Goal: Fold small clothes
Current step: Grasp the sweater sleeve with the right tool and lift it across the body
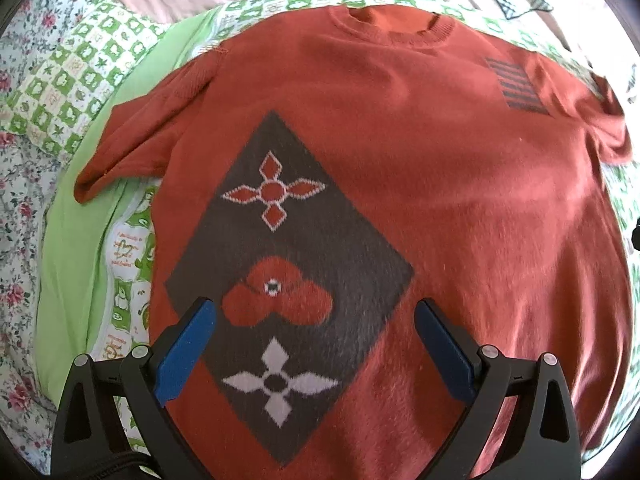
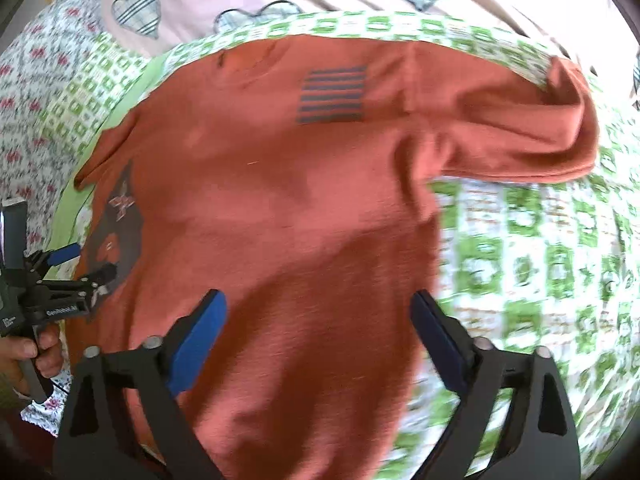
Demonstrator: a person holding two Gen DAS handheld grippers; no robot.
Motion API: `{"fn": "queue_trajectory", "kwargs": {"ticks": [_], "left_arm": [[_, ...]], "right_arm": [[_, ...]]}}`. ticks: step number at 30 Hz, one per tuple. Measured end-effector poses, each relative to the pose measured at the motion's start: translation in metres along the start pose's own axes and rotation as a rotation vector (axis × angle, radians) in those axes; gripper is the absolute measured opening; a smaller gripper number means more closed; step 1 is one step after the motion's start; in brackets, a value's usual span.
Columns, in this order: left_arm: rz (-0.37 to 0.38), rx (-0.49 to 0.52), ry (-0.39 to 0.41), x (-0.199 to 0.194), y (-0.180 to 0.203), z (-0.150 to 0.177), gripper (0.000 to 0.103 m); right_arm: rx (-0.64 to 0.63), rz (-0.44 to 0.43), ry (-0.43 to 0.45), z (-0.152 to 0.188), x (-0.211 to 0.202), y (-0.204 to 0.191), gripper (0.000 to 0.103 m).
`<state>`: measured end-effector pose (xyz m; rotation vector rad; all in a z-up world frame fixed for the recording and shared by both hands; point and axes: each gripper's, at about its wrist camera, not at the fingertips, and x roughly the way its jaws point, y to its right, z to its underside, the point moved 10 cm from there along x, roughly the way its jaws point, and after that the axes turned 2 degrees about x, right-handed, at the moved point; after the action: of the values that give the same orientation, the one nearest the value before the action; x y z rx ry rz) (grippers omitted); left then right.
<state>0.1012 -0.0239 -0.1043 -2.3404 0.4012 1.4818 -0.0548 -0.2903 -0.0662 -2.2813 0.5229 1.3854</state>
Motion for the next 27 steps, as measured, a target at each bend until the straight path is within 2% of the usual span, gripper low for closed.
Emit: {"fn": "queue_trajectory", "kwargs": {"ticks": [2,5,14,22,27], "left_arm": [[-0.029,-0.013,0.008,-0.003,0.001,-0.007,0.1],[-0.055,-0.033,0.009,-0.004,0.007,-0.013,0.1],[-0.115,-0.062,-0.007,-0.007,0.033,-0.028,0.1],[-0.145,-0.047,-0.044,-0.009,0.051,-0.023,0.1],[-0.158,-0.049,-0.065,-0.008,0.056,-0.02,0.1]], "right_arm": [[0.019,0.017,-0.004,-0.007,-0.002,0.027,0.079],[0.028,0.064,0.004,-0.02,-0.007,0.066,0.074],[0.131,0.181,0.034,-0.066,-0.026,0.197,0.07],[0.229,0.207,0.09,-0.119,-0.026,0.271,0.07],[0.258,0.191,0.101,-0.153,-0.011,0.292,0.07]]}}
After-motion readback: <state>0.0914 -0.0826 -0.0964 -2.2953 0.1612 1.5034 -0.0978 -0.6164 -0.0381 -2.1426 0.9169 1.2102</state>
